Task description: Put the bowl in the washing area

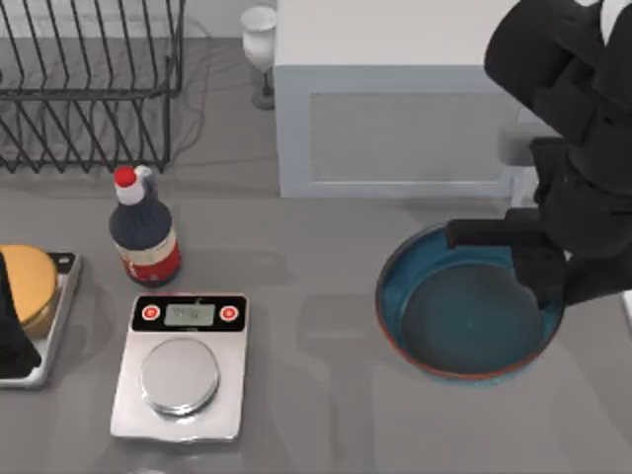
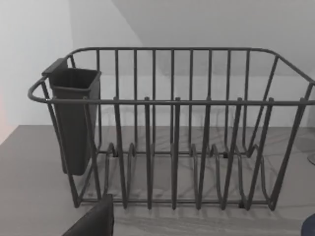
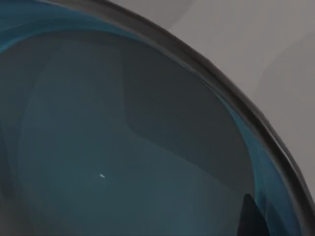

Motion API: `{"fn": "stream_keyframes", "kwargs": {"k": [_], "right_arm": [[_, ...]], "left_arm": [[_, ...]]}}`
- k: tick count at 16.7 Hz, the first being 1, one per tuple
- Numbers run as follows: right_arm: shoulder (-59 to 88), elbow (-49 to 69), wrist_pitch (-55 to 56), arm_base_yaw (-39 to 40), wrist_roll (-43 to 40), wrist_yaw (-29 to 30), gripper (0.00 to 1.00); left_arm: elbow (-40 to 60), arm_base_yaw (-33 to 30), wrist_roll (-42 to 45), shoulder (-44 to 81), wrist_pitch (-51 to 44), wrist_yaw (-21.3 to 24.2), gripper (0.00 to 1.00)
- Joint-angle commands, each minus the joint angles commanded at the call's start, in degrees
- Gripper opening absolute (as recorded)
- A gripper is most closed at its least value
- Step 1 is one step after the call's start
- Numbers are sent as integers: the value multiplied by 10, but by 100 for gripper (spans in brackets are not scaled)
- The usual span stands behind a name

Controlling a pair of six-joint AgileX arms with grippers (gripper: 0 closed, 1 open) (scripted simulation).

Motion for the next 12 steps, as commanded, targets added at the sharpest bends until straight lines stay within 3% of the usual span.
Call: {"fn": "stream_keyframes", "kwargs": {"k": [3,6,12], "right_arm": [[0,-48,49,-51,-21,-5,0],[0,-130,149,-151,-56,-16,0],[-1,-304,503,-411,-152,-66,0]], "left_arm": [[0,0,0,0,0,0,100],[0,0,0,0,0,0,100],[0,0,0,0,0,0,100]]}}
